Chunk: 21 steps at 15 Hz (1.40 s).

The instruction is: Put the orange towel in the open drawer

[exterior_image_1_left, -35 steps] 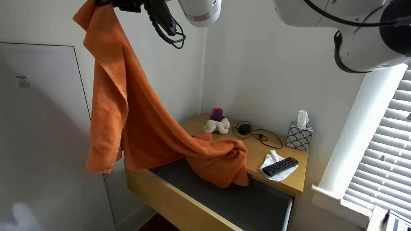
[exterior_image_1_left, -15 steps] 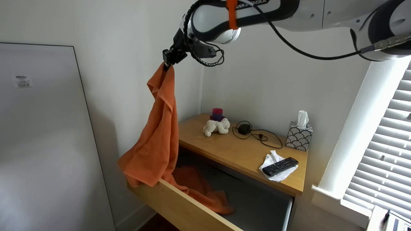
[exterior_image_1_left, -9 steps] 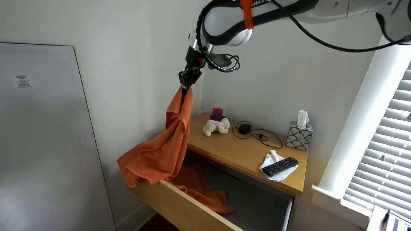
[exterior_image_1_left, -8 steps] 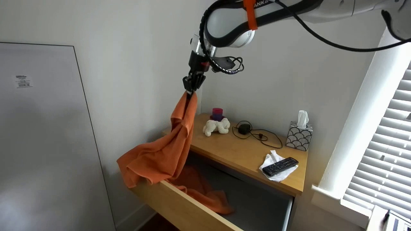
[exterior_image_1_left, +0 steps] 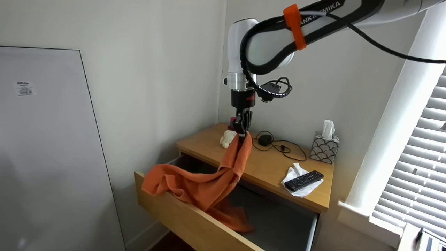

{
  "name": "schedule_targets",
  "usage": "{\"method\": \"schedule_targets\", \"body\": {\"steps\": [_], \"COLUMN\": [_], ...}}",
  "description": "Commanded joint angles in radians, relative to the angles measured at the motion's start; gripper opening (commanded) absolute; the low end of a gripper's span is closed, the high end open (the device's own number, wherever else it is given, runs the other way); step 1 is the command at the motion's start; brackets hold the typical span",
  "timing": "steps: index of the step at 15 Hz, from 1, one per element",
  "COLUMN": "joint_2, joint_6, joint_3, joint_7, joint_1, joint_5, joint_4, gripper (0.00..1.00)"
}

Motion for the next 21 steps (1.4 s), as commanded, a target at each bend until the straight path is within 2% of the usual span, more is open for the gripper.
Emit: {"method": "schedule_targets", "body": {"steps": [1,8,9,11,17,20,21], "joint_2": [0.002,0.007,0.008,0.025,0.073,0.104,0.115], "joint_6": [-0.003,-0.003,-0.003,0.008,-0.112,-0.122,-0.127], "joint_3": [0.003,0.004,0.004,-0.002,-0.018,-0.025,-0.026], "joint_7": [0.001,0.001,0.001,0.018,0.109,0.131,0.132], "joint_1": [-0.003,-0.002,-0.002,0.005,0.010,0.006,0.005], "joint_5": [0.000,0.000,0.000,-0.045,-0.116,-0.123,-0.122], "joint_4": [0.006,0.018,0.018,-0.006,-0.101,-0.134,-0.136], "gripper": [0.04,0.04,0.01,0.01,0.01,0.01,0.29]}}
